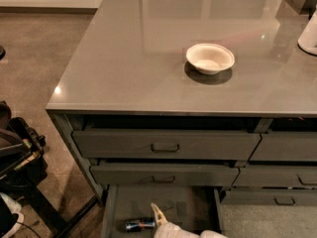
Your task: Pick redbull can from bottom drawer and place on counter
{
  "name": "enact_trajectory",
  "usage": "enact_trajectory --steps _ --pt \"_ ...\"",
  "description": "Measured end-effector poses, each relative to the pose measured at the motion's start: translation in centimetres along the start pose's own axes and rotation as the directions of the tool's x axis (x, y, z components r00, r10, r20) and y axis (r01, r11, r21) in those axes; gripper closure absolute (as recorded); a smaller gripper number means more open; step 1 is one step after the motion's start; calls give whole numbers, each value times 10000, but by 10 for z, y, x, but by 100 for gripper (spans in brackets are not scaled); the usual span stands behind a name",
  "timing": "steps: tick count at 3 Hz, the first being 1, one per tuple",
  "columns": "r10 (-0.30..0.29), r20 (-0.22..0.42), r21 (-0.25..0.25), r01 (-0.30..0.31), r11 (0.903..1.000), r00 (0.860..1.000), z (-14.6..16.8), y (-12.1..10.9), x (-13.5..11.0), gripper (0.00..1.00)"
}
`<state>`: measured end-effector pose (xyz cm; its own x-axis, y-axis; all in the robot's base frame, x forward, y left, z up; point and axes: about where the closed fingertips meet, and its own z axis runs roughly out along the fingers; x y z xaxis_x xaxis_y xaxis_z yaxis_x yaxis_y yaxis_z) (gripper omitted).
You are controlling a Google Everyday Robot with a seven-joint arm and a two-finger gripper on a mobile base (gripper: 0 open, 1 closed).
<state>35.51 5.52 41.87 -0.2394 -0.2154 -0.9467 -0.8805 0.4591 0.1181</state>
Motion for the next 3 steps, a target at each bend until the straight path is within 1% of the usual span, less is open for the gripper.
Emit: enact_trajectory --steps 1,2,3 --pt "-963 -316 -386 950 9947 9949 25 -20 10 0" --pt "-961 -315 -384 949 9947 9949 25 -20 10 0" --pt "-1454 -572 -46 1453 9894 9877 31 -40 23 0"
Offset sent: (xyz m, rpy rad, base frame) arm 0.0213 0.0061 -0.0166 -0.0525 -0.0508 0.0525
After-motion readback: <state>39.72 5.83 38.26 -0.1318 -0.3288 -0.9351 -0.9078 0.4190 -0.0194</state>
